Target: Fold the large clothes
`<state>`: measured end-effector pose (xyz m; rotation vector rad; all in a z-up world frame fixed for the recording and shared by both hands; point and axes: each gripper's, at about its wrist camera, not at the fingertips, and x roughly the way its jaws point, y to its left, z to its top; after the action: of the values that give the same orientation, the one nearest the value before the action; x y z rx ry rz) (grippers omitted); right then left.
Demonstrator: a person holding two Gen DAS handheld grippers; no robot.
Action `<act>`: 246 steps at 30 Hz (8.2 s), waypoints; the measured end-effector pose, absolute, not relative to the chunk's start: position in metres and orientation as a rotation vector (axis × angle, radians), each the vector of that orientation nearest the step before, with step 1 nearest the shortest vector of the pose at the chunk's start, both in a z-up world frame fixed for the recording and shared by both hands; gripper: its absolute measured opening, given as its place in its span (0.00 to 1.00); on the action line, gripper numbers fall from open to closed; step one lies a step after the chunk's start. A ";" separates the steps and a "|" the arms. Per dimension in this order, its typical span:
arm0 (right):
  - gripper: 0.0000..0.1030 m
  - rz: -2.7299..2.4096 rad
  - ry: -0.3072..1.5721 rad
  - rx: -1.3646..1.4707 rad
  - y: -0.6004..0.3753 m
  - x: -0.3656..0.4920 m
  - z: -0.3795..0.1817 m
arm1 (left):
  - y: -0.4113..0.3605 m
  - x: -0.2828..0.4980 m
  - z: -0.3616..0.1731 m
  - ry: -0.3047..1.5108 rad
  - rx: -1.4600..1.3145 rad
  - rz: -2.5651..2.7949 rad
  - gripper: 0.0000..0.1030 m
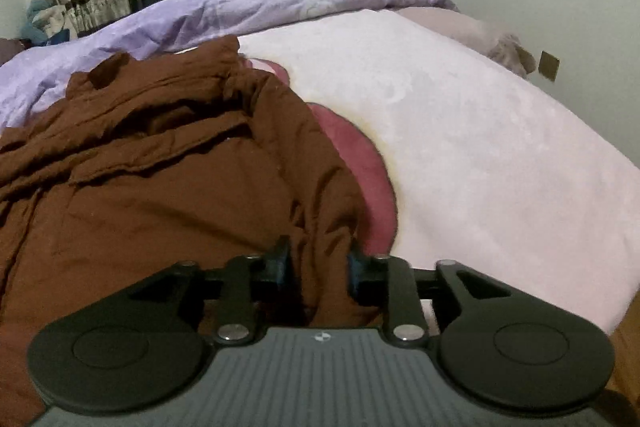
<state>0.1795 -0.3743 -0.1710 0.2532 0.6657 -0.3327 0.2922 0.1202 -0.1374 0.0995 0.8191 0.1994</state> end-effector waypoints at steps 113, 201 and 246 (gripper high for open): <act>0.91 -0.362 0.569 0.102 -0.425 0.390 -0.108 | 0.196 0.517 -0.059 0.556 -0.060 0.190 0.77; 1.00 -0.313 0.636 0.421 -0.412 0.282 -0.164 | 0.116 0.413 -0.134 0.768 0.002 0.099 1.00; 0.28 -0.155 0.339 0.311 -0.312 0.247 -0.088 | 0.100 0.337 -0.057 0.395 -0.083 -0.052 0.72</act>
<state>0.2467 -0.3122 -0.0878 0.3106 0.3393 -0.1552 0.3374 0.0997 -0.0571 -0.0827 0.3947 -0.0518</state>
